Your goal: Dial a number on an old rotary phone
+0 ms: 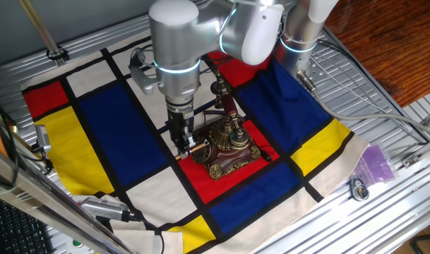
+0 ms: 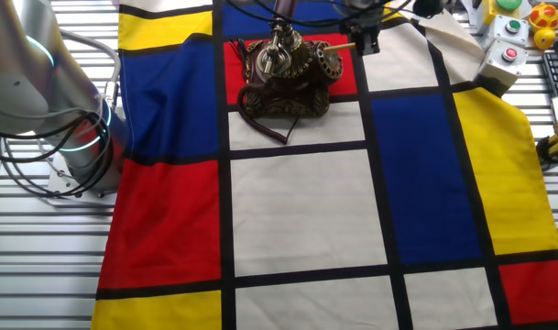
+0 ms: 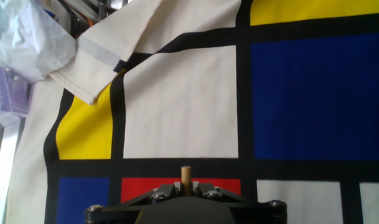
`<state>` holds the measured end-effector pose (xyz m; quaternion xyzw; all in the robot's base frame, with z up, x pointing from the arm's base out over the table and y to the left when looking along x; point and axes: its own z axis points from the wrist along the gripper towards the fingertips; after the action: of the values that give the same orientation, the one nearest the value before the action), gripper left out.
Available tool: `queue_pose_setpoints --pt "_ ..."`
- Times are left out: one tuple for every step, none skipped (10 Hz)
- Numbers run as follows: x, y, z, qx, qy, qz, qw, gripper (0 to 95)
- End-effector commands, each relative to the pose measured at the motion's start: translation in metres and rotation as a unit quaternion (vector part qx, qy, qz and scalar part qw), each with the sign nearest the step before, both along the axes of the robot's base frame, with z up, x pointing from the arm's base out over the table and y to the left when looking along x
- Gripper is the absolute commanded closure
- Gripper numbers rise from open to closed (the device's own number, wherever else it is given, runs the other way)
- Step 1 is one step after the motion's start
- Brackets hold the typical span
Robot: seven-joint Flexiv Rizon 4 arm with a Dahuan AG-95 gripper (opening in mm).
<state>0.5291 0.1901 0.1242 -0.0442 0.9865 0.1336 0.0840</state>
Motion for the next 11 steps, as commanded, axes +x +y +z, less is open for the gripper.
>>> queue_pose_setpoints --pt "-0.0014 -0.0005 0.0002 -0.001 0.0 -0.002 1.0 95.0" --pt "-0.0019 -0.0013 -0.0003 -0.001 0.001 -0.002 1.0 95.0" --pt "-0.0028 -0.0022 -0.0009 -0.001 0.001 -0.001 1.0 95.0" --pt "-0.0043 -0.0036 -0.0016 -0.001 0.001 0.0 1.0 95.0" --pt "-0.0055 -0.0045 -0.0023 -0.001 0.001 0.001 1.0 95.0" --pt "-0.006 -0.0047 -0.0027 0.0 0.001 0.001 1.0 95.0" --pt "-0.0062 -0.0045 -0.0025 0.0 0.001 0.001 1.0 95.0" --pt "-0.007 -0.0039 -0.0021 0.0 0.002 -0.001 1.0 95.0" --pt "-0.0074 -0.0031 -0.0024 0.0 0.003 -0.001 1.0 95.0" --pt "-0.0078 -0.0029 -0.0029 0.0 0.003 -0.002 1.0 95.0" --pt "-0.0086 -0.0024 -0.0043 0.0 0.003 -0.002 1.0 95.0"
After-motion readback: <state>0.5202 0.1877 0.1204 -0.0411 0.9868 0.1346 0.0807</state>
